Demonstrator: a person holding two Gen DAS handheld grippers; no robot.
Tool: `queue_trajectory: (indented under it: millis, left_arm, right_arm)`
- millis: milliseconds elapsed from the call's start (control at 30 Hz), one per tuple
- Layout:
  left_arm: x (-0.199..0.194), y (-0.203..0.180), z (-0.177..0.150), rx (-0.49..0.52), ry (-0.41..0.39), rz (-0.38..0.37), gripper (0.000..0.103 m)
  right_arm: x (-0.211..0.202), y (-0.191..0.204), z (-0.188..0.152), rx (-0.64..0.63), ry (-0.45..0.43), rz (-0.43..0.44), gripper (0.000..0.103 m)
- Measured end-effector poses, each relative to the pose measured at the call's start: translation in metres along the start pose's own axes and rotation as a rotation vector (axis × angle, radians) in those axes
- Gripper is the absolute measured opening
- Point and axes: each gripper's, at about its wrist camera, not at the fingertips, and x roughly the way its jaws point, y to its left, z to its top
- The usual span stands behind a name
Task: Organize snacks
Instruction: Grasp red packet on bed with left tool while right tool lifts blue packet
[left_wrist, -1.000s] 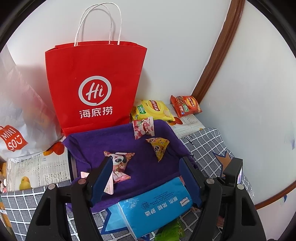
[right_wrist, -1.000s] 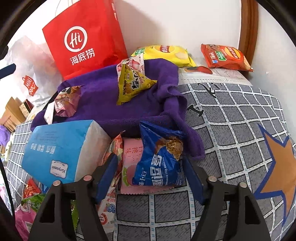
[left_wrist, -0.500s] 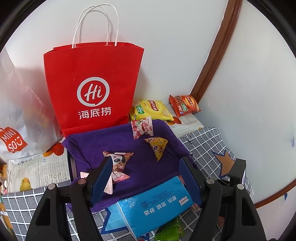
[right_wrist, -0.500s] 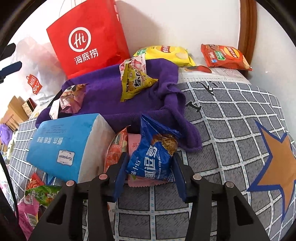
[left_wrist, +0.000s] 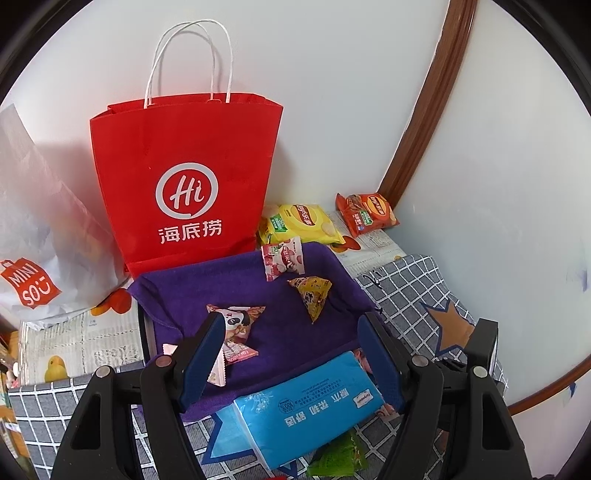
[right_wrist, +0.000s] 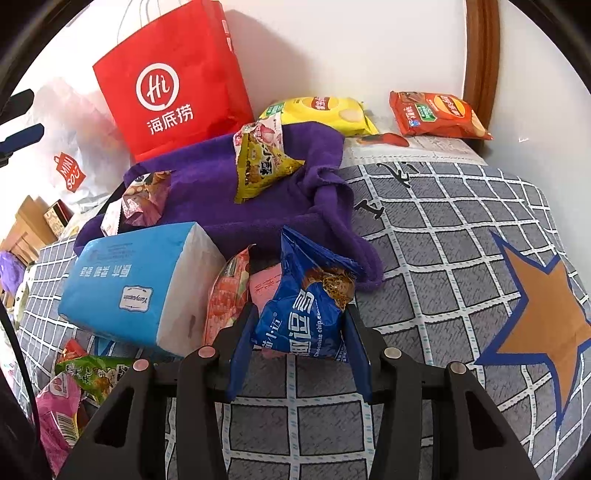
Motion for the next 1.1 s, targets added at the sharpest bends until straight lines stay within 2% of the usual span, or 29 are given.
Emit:
queue_trajectory:
  millis: [167, 467, 800, 1100]
  left_arm:
    - [-0.003, -0.007, -0.003, 0.011, 0.003, 0.025, 0.072]
    - [-0.015, -0.013, -0.03, 0.016, 0.047, 0.061, 0.072]
    - [-0.035, 0.008, -0.08, -0.067, 0.081, 0.098, 0.072]
    - [-0.031, 0.036, -0.132, -0.182, 0.151, 0.098, 0.072]
  right_arm:
    - [-0.011, 0.001, -0.002, 0.013, -0.017, 0.004, 0.046]
    - [-0.027, 0.014, -0.014, -0.004, -0.025, 0.017, 0.046]
    - [-0.044, 0.036, -0.031, -0.025, -0.03, 0.003, 0.046]
    - [-0.056, 0.045, -0.05, -0.04, -0.038, 0.021, 0.046]
